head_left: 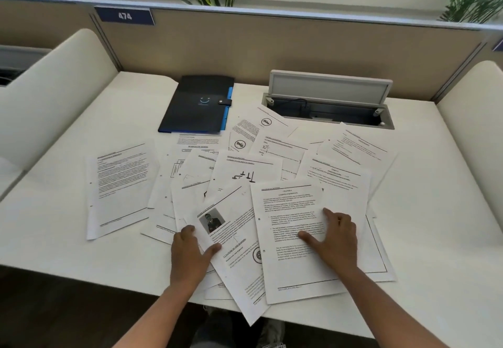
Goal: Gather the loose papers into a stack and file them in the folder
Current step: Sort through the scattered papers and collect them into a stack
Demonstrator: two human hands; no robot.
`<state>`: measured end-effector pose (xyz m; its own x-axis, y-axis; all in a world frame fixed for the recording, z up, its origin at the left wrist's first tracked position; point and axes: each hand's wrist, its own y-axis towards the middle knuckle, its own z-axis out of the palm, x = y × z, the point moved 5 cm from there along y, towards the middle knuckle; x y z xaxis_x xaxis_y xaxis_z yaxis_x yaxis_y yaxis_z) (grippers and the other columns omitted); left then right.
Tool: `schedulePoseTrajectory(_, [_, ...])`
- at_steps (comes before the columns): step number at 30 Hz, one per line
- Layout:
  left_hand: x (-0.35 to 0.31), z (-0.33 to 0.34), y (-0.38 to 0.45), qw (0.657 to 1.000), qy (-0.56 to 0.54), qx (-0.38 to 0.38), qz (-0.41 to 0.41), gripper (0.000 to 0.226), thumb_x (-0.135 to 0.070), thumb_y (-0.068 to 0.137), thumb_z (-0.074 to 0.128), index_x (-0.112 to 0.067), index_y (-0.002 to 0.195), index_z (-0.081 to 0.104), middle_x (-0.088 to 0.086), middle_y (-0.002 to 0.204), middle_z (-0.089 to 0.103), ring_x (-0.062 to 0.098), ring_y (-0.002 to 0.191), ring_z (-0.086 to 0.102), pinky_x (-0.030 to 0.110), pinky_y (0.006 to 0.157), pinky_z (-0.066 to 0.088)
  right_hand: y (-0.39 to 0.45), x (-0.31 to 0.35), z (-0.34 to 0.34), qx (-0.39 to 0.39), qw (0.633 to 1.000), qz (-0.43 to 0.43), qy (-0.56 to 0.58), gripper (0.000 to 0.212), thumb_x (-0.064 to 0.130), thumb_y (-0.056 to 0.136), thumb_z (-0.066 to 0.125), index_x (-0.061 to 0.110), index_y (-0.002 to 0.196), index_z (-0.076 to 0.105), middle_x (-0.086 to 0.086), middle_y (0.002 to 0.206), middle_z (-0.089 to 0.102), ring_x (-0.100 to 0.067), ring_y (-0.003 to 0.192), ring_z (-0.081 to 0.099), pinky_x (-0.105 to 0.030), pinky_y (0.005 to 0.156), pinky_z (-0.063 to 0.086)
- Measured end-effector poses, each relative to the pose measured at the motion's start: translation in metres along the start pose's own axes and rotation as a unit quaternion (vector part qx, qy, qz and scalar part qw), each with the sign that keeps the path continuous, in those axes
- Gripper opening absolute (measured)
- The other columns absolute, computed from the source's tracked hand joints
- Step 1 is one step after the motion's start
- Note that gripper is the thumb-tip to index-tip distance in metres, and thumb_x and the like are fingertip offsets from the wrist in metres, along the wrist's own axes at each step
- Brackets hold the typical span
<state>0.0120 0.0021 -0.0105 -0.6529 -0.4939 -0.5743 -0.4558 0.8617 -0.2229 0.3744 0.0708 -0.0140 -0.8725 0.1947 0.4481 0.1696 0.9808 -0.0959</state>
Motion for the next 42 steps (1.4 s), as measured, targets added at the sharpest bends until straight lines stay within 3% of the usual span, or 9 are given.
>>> schedulePoseTrajectory(3, [-0.001,0.001,0.001,1.0,-0.011,0.013,0.008,0.082,-0.042,0.067,0.087,-0.013,0.132,0.045,0.01,0.118,0.048,0.023,0.103,0.053,0.038,0.093,0.048,-0.004,0.004,0.0,-0.021,0.999,0.008,-0.028,0.109,0.081,0.066,0.073,0.012,0.147,0.049,-0.013,0.14,0.046,-0.037,0.128,0.04,-0.048,0.106,0.044])
schedulePoseTrajectory(8, [-0.001,0.01,-0.009,1.0,0.003,-0.017,0.003,0.083,-0.033,0.074,0.083,-0.008,0.141,0.04,0.017,0.132,0.039,0.034,0.119,0.043,0.043,0.102,0.041,-0.003,0.01,-0.009,0.001,0.992,0.067,-0.11,0.126,0.092,0.061,0.064,0.012,0.154,0.035,-0.012,0.145,0.044,-0.033,0.13,0.044,-0.047,0.097,0.049])
schedulePoseTrajectory(15, [-0.025,0.032,-0.024,0.999,0.003,-0.013,-0.052,0.097,-0.03,0.066,0.088,-0.013,0.144,0.034,0.019,0.153,0.015,0.041,0.134,0.018,0.053,0.109,0.031,0.005,0.003,-0.011,0.059,0.992,0.103,-0.042,0.131,0.088,0.051,0.077,0.021,0.154,0.03,-0.006,0.144,0.037,-0.03,0.13,0.049,-0.045,0.097,0.051])
schedulePoseTrajectory(22, [-0.029,0.015,-0.009,0.99,-0.131,-0.042,-0.024,0.079,0.001,0.07,0.081,-0.019,0.137,0.043,0.013,0.14,0.03,0.033,0.123,0.038,0.04,0.1,0.041,0.007,-0.007,-0.014,0.055,0.992,0.109,0.023,0.131,0.084,0.046,0.083,0.022,0.152,0.037,-0.004,0.14,0.05,-0.027,0.127,0.057,-0.042,0.091,0.053])
schedulePoseTrajectory(26, [-0.033,0.009,-0.005,0.989,-0.145,-0.009,0.002,0.078,0.005,0.077,0.072,-0.018,0.143,0.036,0.013,0.134,0.042,0.029,0.118,0.05,0.041,0.1,0.045,0.009,-0.013,-0.016,0.048,0.993,0.105,0.028,0.108,0.078,0.058,0.083,0.021,0.143,0.046,-0.001,0.13,0.057,-0.027,0.116,0.063,-0.034,0.075,0.046])
schedulePoseTrajectory(30, [-0.039,0.006,0.0,0.988,-0.147,0.01,0.047,0.076,0.006,0.084,0.063,-0.025,0.145,0.032,0.009,0.132,0.055,0.029,0.118,0.054,0.045,0.103,0.046,0.015,-0.02,-0.019,0.029,0.992,0.112,0.05,0.062,0.055,0.083,0.078,0.017,0.13,0.06,-0.004,0.118,0.067,-0.028,0.103,0.066,-0.034,0.076,0.046])
schedulePoseTrajectory(34, [-0.043,0.002,0.008,0.987,-0.15,0.0,0.051,0.085,0.004,0.088,0.06,-0.044,0.145,0.02,0.008,0.083,0.06,0.029,0.076,0.062,0.04,0.072,0.053,0.02,-0.029,-0.017,0.033,0.966,0.157,0.201,0.025,0.035,0.091,0.076,0.017,0.108,0.074,0.0,0.103,0.077,-0.025,0.094,0.07,-0.038,0.08,0.056])
schedulePoseTrajectory(38, [-0.049,0.0,0.02,0.978,-0.206,0.005,0.017,0.09,-0.002,0.089,0.066,-0.044,0.149,0.013,-0.002,0.09,0.064,0.017,0.078,0.065,0.036,0.072,0.054,0.02,-0.022,-0.016,0.058,0.934,0.159,0.316,0.013,0.031,0.092,0.078,0.019,0.098,0.077,0.004,0.094,0.079,-0.024,0.091,0.075,-0.037,0.077,0.059])
schedulePoseTrajectory(42, [-0.047,0.007,0.032,0.957,-0.278,-0.002,-0.081,0.069,-0.02,0.09,0.07,-0.021,0.147,0.032,0.003,0.104,0.07,0.027,0.096,0.067,0.043,0.088,0.054,0.021,-0.007,-0.014,0.077,0.932,0.135,0.327,0.014,0.031,0.093,0.077,0.018,0.098,0.077,0.002,0.095,0.079,-0.022,0.089,0.075,-0.04,0.08,0.061])
